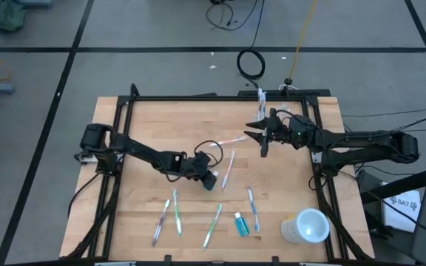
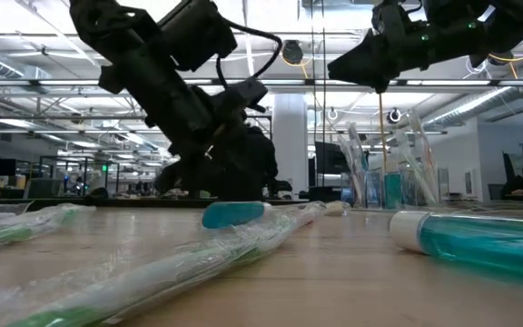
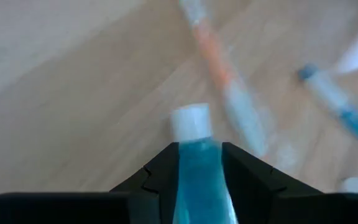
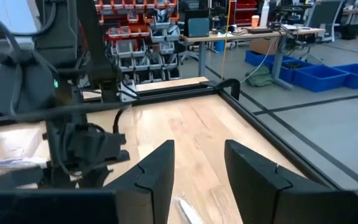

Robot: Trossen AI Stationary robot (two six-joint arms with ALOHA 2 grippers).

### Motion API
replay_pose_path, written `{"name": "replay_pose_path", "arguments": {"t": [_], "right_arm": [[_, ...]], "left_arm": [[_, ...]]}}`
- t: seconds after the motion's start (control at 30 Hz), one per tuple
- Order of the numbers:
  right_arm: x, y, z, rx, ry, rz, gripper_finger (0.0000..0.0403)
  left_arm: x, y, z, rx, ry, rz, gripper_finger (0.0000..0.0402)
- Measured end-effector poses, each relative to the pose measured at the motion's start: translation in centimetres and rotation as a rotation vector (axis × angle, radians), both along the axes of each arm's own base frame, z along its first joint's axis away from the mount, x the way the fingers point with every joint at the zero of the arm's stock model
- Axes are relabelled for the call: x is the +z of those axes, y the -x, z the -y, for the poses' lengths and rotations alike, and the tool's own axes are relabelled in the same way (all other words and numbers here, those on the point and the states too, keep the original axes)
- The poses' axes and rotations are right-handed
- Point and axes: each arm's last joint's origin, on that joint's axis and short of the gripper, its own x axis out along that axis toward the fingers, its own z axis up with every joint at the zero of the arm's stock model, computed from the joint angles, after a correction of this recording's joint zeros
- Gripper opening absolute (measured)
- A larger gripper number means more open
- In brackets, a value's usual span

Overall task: Pick & Place toothbrushing station
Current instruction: Put the top blue mouthwash into the transparent organizer

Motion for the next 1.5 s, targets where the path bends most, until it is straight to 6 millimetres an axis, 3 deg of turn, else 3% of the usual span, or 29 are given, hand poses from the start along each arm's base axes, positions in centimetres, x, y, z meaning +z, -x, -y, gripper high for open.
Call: {"name": "replay_pose_path", "arguments": {"t": [0.4,0.8,0.97,1.2,1.5], "right_arm": [[0.0,0.0,0.0,0.0,-0.004,-0.002,0.0132],[-0.1,0.0,0.0,0.002,0.014,-0.014,0.0132],[-0.1,0.0,0.0,0.002,0.015,-0.014,0.0132],[-0.1,0.0,0.0,0.003,0.015,-0.014,0.0132],[0.1,0.0,0.0,-0.002,-0.027,0.016,0.0132]], "left_arm": [[-0.1,0.0,-0.1,-0.28,-0.291,-0.015,0.0133],[-0.5,0.4,0.5,-0.507,-0.331,-0.04,0.0235],[-0.6,0.7,0.7,-0.614,-0.403,-0.075,0.0258],[-0.9,1.2,0.9,-0.665,-0.45,-0.135,0.0221],[-0.5,0.6,0.7,-0.584,-0.511,-0.086,0.0153]]}}
